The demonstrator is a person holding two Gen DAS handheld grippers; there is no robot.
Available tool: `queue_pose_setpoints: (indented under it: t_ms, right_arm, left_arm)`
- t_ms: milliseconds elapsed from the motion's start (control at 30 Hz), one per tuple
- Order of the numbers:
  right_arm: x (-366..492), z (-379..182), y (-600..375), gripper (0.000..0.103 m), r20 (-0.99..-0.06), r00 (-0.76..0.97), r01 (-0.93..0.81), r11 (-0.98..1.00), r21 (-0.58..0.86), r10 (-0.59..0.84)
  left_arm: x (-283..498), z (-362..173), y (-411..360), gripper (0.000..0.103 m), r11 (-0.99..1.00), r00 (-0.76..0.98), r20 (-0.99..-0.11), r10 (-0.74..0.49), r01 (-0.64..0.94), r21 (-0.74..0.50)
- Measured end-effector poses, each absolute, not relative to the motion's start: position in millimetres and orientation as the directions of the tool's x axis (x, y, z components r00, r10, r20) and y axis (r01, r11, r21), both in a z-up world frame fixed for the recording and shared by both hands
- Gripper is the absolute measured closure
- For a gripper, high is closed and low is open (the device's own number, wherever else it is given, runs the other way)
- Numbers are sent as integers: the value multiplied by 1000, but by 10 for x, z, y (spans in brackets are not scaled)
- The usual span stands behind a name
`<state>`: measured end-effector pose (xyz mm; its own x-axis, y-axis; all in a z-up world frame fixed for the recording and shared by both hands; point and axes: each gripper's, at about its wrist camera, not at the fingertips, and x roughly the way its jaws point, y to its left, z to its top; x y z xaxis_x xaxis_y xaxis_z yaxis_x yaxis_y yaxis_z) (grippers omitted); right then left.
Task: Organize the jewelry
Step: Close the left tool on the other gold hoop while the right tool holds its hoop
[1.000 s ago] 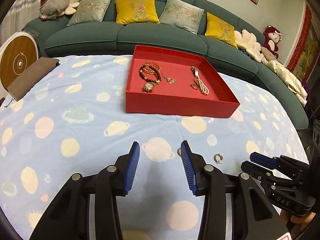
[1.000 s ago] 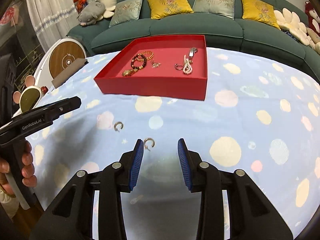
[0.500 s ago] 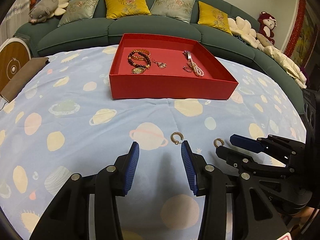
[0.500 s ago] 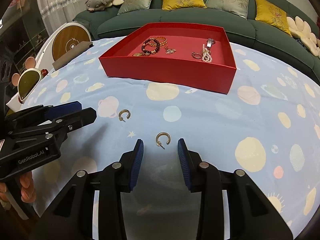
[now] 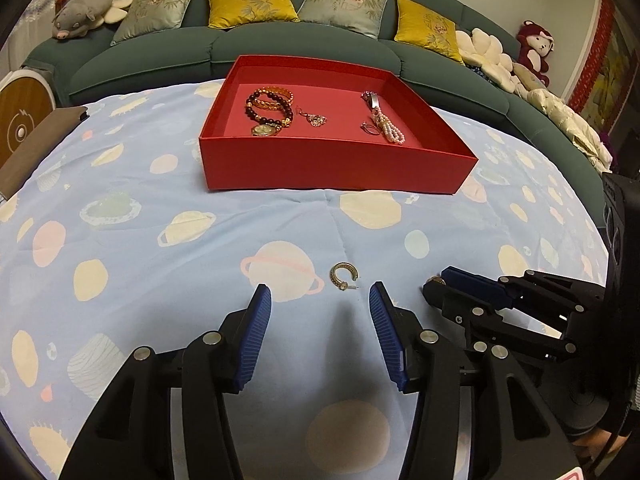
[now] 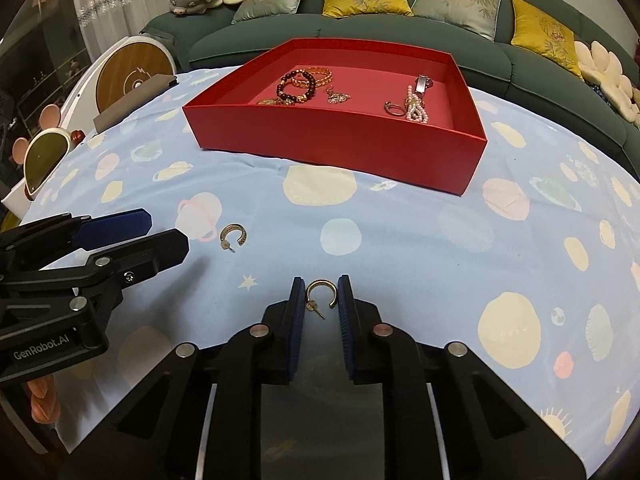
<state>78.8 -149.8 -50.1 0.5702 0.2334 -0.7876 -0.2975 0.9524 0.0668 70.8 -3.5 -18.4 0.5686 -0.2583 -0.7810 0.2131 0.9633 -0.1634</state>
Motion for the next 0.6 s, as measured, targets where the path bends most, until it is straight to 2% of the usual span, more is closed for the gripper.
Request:
queue_pose_setpoints:
  t_ms: [367,567,600]
  right_arm:
    - [758,-381,-1704,87,-773,579,-263,957,125,260]
    - [748,-387,-1795,87,-776,579,-244,961,128,251]
    - [749,-386,-1815,87,-776,580,-240,962,131,250]
  left_arm:
    - [943,-342,-315,55,967,566,-792,-230,227,-119]
    - [939,-354,-385,68,967,584,-783,-214,242,-83]
    - [934,-354,-394,74,966,586,-782,-212,248,-76]
